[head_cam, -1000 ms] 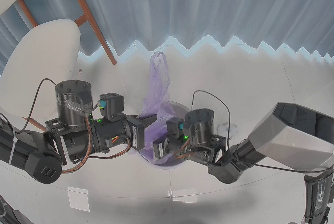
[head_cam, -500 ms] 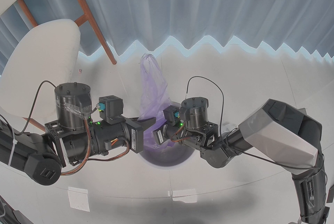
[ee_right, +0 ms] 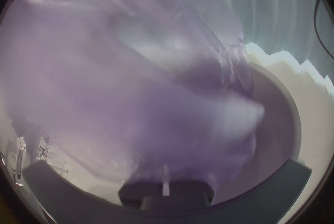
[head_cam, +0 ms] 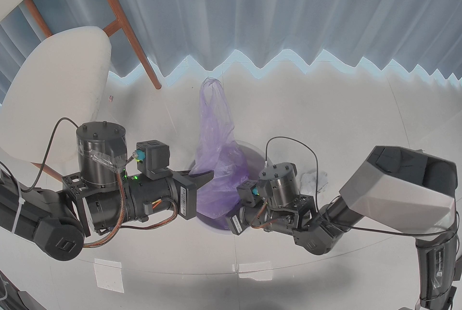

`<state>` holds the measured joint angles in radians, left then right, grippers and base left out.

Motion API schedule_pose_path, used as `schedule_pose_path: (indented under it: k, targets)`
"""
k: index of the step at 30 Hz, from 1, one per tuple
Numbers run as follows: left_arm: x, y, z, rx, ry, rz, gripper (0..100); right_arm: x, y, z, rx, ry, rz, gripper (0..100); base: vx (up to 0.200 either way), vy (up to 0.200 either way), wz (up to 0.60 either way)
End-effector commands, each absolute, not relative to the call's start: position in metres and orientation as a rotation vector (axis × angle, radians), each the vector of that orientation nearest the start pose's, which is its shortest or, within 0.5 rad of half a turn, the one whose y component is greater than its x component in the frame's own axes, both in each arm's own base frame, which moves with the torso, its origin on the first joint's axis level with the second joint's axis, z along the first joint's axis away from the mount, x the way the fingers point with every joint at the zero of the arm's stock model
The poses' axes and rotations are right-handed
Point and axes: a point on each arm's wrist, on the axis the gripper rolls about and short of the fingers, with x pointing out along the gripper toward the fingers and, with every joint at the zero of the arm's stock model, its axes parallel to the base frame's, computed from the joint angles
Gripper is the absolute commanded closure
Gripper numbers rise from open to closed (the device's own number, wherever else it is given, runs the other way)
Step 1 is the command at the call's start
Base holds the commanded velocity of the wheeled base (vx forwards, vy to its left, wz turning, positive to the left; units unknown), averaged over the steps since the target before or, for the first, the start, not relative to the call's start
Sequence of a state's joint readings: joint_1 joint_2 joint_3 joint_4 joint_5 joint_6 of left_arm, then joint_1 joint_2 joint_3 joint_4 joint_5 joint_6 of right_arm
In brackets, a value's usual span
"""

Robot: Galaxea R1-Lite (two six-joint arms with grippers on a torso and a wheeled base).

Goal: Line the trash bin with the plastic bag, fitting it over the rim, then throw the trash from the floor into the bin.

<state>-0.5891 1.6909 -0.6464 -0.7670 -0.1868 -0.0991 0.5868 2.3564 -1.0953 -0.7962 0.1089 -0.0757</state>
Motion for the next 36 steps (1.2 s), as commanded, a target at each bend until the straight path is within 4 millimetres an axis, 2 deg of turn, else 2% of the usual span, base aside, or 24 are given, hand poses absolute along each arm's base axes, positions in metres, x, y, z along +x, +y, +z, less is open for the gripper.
schedule_pose_path:
  k: [1,4,5,8,10,11,12,13,16,17,18,20,22,23,26,31,33,36]
  targets:
    - [0.232,-0.160,0.148,-0.030,0.351,-0.759,100,0.307,0.222,0.062,-0.102,0.466,0.711,100,0.000,0.000,0.00]
    - [0.229,-0.162,0.147,-0.028,0.359,-0.782,100,0.293,0.213,0.076,-0.043,0.480,0.701,100,0.000,0.000,0.00]
    - [0.227,-0.163,0.145,-0.024,0.364,-0.787,100,0.281,0.204,0.087,-0.001,0.483,0.697,100,0.000,0.000,0.00]
    - [0.225,-0.168,0.144,-0.020,0.370,-0.804,100,0.262,0.189,0.105,0.064,0.478,0.699,100,0.000,0.000,0.00]
    - [0.224,-0.169,0.143,-0.018,0.375,-0.811,100,0.256,0.180,0.111,0.091,0.479,0.692,100,0.000,0.000,0.00]
    - [0.222,-0.171,0.142,-0.015,0.378,-0.821,100,0.253,0.168,0.112,0.114,0.485,0.661,100,0.000,0.000,0.00]
    - [0.221,-0.171,0.142,-0.015,0.380,-0.822,100,0.253,0.166,0.112,0.115,0.486,0.656,100,0.000,0.000,0.00]
    - [0.219,-0.173,0.139,-0.010,0.391,-0.832,100,0.254,0.152,0.112,0.128,0.488,0.612,100,0.000,0.000,0.00]
    - [0.213,-0.179,0.137,-0.002,0.401,-0.860,100,0.262,0.125,0.109,0.148,0.491,0.517,100,0.000,0.000,0.00]
    - [0.213,-0.180,0.137,-0.001,0.402,-0.861,100,0.263,0.124,0.109,0.149,0.492,0.511,100,0.000,0.000,0.00]
    - [0.210,-0.183,0.136,0.002,0.404,-0.878,100,0.270,0.109,0.108,0.162,0.488,0.457,100,0.000,0.000,0.00]
    - [0.205,-0.188,0.135,0.009,0.410,-0.901,100,0.280,0.092,0.107,0.179,0.482,0.394,100,0.000,0.000,0.00]
    - [0.203,-0.190,0.134,0.012,0.413,-0.913,100,0.284,0.083,0.107,0.186,0.479,0.365,100,0.000,0.000,0.00]
    - [0.198,-0.194,0.133,0.016,0.417,-0.937,100,0.293,0.071,0.103,0.198,0.484,0.331,100,0.000,0.000,0.00]
    - [0.186,-0.203,0.132,0.027,0.426,-1.001,100,0.306,0.056,0.098,0.215,0.467,0.310,100,0.000,0.000,0.00]
    - [0.169,-0.212,0.126,0.049,0.451,-1.069,100,0.323,0.051,0.087,0.203,0.413,0.333,100,0.000,0.000,0.00]
    - [0.167,-0.211,0.124,0.052,0.457,-1.073,100,0.327,0.052,0.083,0.183,0.395,0.348,100,0.000,0.000,0.00]
    - [0.165,-0.207,0.121,0.056,0.472,-1.066,100,0.344,0.055,0.081,0.128,0.320,0.405,100,0.000,0.000,0.00]
